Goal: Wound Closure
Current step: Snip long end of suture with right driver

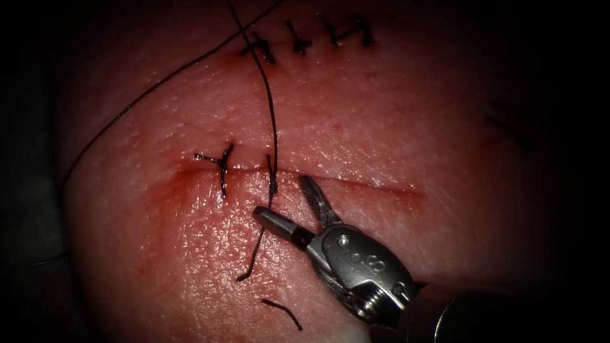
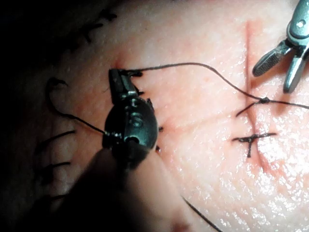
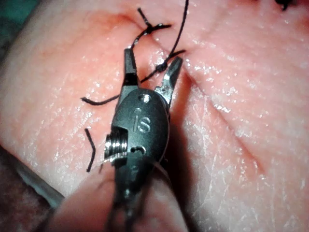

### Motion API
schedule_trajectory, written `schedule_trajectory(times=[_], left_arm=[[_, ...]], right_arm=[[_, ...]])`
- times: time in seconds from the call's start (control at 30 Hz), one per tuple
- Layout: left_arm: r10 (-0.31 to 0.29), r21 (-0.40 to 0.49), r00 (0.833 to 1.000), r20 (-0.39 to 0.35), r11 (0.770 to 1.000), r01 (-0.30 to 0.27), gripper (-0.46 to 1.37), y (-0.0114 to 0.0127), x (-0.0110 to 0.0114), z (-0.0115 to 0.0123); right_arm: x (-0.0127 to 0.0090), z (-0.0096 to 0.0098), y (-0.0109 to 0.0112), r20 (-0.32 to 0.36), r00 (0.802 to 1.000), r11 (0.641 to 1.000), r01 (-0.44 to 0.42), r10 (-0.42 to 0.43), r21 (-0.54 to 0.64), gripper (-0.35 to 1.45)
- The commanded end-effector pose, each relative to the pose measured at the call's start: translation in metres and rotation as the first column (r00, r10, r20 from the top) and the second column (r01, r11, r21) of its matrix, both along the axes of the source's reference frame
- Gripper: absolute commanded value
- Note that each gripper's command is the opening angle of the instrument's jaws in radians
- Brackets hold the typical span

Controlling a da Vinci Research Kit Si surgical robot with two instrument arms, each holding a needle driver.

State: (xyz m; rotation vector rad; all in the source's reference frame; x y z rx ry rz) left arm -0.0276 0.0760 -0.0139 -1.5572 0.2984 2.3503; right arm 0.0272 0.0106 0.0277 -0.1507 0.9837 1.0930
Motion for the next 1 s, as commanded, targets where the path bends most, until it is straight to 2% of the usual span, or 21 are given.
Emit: schedule_trajectory(times=[0.03, 0.43, 0.7, 1.0], left_arm=[[0.003, 0.001, 1.000, 0.001, 1.000, -0.003, -0.35, -0.0001, 0.0000, -0.0001], [-0.001, -0.006, 0.999, 0.038, 1.000, 0.001, -0.35, -0.0019, 0.0014, -0.0032], [-0.001, -0.009, 0.999, 0.041, 1.000, 0.001, -0.35, -0.0022, 0.0010, -0.0048], [0.002, -0.017, 0.999, 0.050, 1.000, -0.001, -0.35, -0.0033, 0.0009, -0.0067]], right_arm=[[0.0000, 0.0001, 0.0001, 0.001, 1.000, 1.000, -0.002, 0.002, 0.002, 0.84], [0.0015, 0.0020, 0.0024, 0.008, 1.000, 1.000, 0.023, -0.023, -0.011, 0.76], [0.0030, 0.0033, 0.0032, 0.010, 0.999, 0.999, 0.036, -0.036, -0.012, 0.76], [0.0036, 0.0042, 0.0042, 0.030, 0.998, 0.999, 0.049, -0.049, -0.020, 0.77]])
